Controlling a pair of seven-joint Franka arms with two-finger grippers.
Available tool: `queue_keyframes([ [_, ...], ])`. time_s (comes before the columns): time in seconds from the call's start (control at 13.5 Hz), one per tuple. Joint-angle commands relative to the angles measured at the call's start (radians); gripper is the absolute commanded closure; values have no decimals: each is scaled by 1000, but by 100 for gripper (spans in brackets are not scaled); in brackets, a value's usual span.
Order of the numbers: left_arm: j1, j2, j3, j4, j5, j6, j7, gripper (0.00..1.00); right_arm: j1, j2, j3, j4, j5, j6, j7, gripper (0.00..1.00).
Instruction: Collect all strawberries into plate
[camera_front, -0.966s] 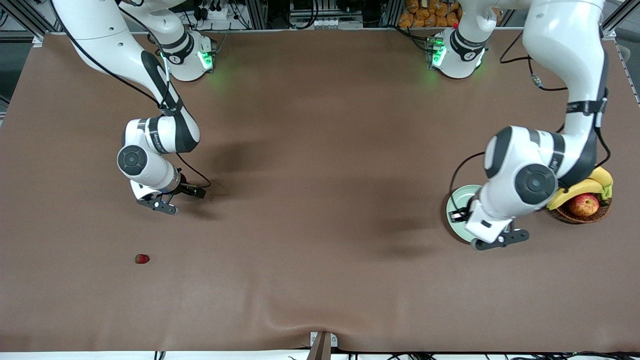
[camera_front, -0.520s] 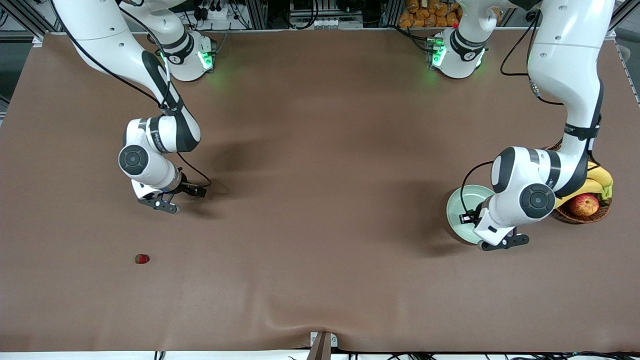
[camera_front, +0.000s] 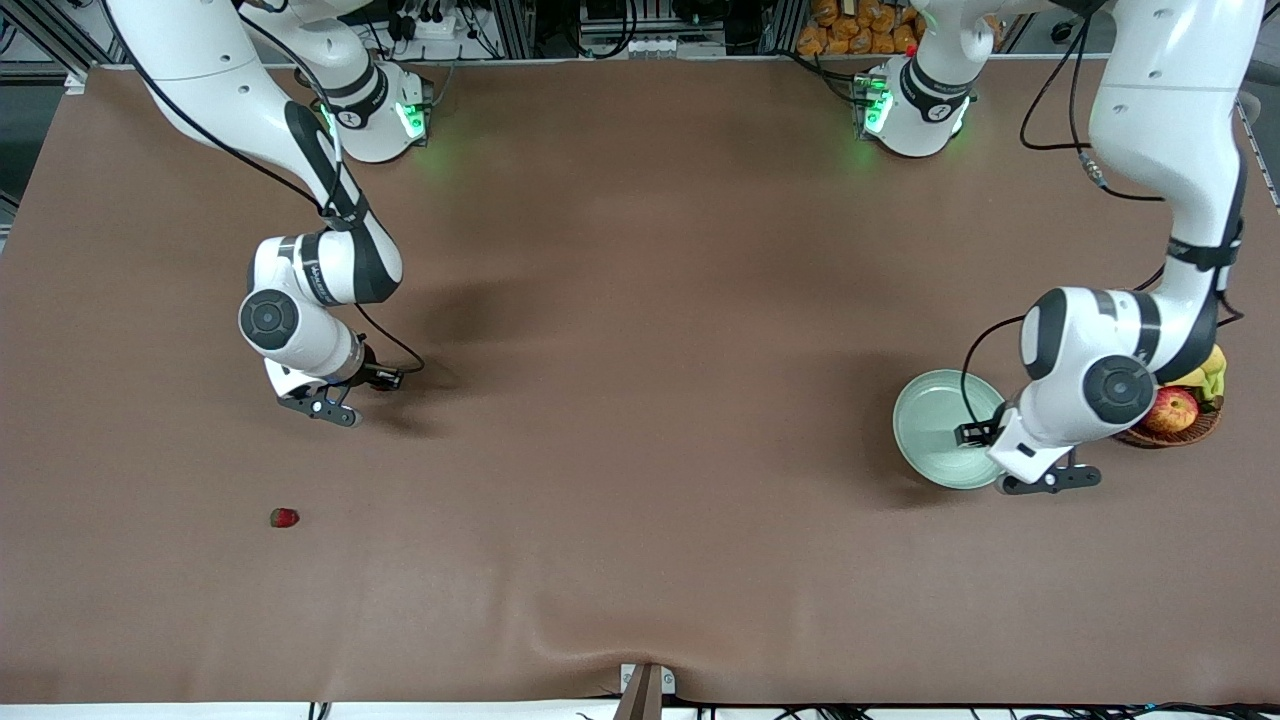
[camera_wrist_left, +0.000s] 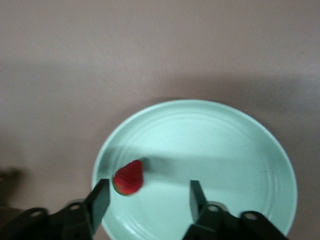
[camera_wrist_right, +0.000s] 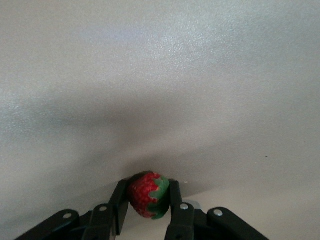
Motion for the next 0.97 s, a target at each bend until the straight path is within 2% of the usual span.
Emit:
queue_keyframes([
  [0.0,22,-117,-14,-38,25,-52,40,0,6,-35,22,-7,2,6,-2,100],
  [0.22,7,-194,-28,-3,14,-85,28,0,6,-32,74,74,2,5,0,100],
  [0.45,-1,-182,-87,148,3,-234,19,0,6,-1,150,209,2,3,4,100],
  [0.59,-1,-180,-107,195,-30,-260,17,0,10,74,210,327,2,-18,3,100],
  [0.74,-3,-182,-112,201,-81,-260,16,0,28,169,262,463,2,-35,3,100],
  [0.89,-12,-180,-114,200,-87,-260,11,0,82,253,272,580,5,-35,4,100],
])
